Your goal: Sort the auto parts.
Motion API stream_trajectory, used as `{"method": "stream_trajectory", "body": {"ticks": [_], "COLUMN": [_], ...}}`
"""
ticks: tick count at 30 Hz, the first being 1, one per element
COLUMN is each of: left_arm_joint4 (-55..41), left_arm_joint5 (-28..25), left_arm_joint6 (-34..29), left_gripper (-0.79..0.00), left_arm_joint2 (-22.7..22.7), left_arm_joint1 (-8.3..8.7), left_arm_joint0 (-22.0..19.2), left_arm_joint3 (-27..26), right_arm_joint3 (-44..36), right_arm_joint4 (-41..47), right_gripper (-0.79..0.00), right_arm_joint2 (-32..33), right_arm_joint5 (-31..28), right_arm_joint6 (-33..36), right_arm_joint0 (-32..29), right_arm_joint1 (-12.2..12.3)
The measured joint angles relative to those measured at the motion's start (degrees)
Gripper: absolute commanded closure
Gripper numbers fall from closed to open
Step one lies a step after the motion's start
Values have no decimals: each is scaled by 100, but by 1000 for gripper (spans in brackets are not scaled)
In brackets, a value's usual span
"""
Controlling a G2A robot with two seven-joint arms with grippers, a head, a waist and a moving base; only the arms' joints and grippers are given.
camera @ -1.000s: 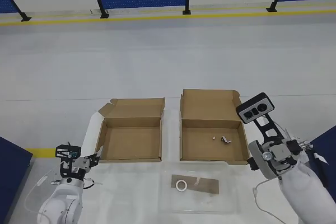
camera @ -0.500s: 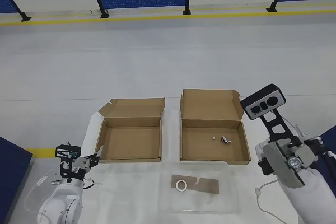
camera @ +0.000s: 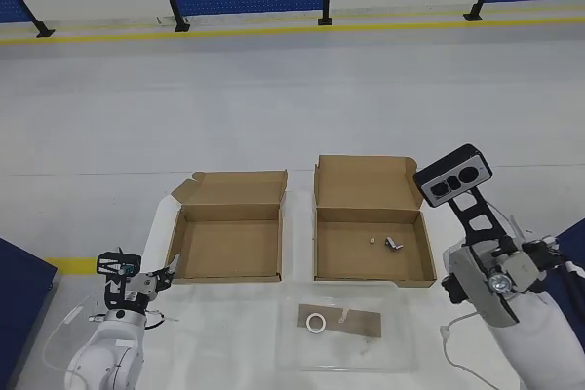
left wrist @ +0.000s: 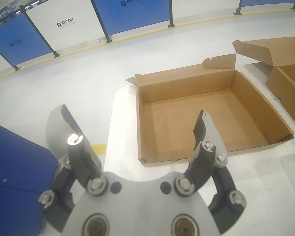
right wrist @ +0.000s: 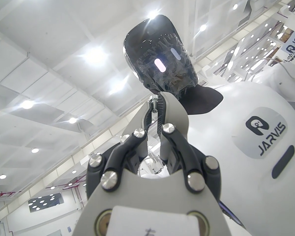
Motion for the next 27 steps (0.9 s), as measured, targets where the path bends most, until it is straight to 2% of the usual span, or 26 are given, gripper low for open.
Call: {"method": "stream_trajectory", "body": {"ticks": [7, 27], "left_arm_joint4": [0, 0], "left_arm_joint5": [0, 0], "left_arm_joint6": [0, 0], "left_gripper": [-785, -785], "left_arm_joint2": [0, 0], "left_arm_joint1": [0, 0], "left_arm_joint0": [0, 0], "left_arm_joint3": [0, 0], "right_arm_joint3": [-38, -69], "right_arm_joint4": [-493, -184], "right_gripper": [0, 0], "right_arm_joint2": [146, 179], "right_arm_joint5": [157, 192], "right_arm_joint6": [22, 58], "right_arm_joint0": [-66, -159], "right_arm_joint1": [-16, -113]}}
